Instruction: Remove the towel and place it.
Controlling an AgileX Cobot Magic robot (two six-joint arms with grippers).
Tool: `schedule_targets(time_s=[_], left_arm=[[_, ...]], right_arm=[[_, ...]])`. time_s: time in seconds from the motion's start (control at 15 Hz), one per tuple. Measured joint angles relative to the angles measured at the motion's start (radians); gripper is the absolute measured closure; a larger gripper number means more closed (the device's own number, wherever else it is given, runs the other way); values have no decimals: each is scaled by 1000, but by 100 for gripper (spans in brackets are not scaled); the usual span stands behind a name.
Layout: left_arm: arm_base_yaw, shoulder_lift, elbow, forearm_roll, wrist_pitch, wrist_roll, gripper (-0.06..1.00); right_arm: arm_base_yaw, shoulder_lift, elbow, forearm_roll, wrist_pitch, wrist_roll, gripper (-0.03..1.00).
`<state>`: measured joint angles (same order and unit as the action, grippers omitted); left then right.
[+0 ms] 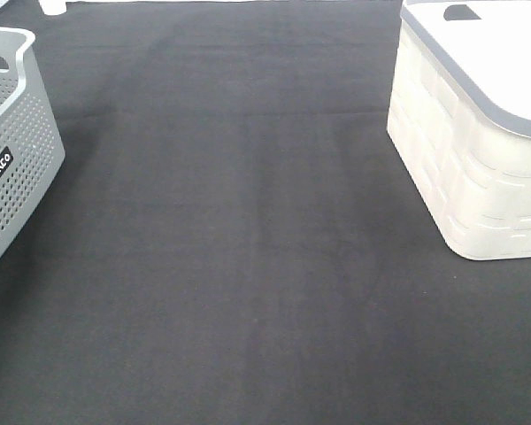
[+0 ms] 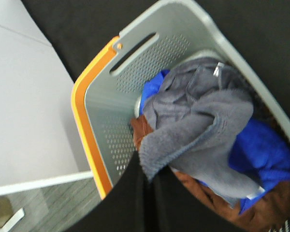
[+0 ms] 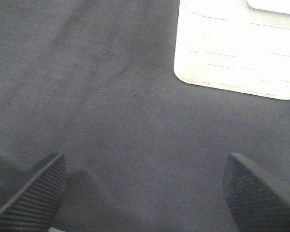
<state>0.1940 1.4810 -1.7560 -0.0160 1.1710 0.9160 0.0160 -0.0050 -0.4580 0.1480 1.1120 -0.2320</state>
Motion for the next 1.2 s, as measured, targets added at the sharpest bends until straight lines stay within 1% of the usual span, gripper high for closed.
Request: schedule_targets(time_s=[0.07,0.13,0.2,0.27,0.33,0.4,0.53,0.6,0.67,0.73,0.8,0.93,1.0,1.07,1.2], left_arm=[[-3,-16,0,-62,-36,12,94],[-3,-16,0,-62,-36,12,94],[-14,-29,0,-90,-47,48,94],[-42,-48,0,-125,-59,112,94],[-97,-78,-2,-200,-155,216,94],[-127,-82,-19,-226,-210,247,94],[-202,-82,-62,-246,-324,282,94],[-241,-77,-85,-249,-365,312,94],[-282,-68,-109,-256,-384,333,94],[-327,-57,-122,-262,-382,344,94],[-362,-40,-125,-264,-352,349,94],[-413,12,-125,-267,-256,354,94],[-435,40,-125,-265,-231,357,94],[-460,65,-125,-263,-216,367,94],[-503,95,-125,-265,-211,392,94]], right_arm=[[0,0,0,0,0,0,12],[0,0,0,0,0,0,12],[0,0,0,0,1,0,12],[0,0,0,1,1,0,12],[0,0,0,1,1,0,12],[0,0,0,1,1,0,12],[0,0,0,1,1,0,12],[0,0,0,1,1,0,12],[0,0,0,1,-1,0,12],[0,0,0,1,-1,0,12],[0,0,0,9,-2,0,12],[0,2,0,64,-3,-2,12],[0,13,0,113,-4,-17,12],[0,43,0,179,-9,-55,12],[0,125,0,343,-20,-193,12]])
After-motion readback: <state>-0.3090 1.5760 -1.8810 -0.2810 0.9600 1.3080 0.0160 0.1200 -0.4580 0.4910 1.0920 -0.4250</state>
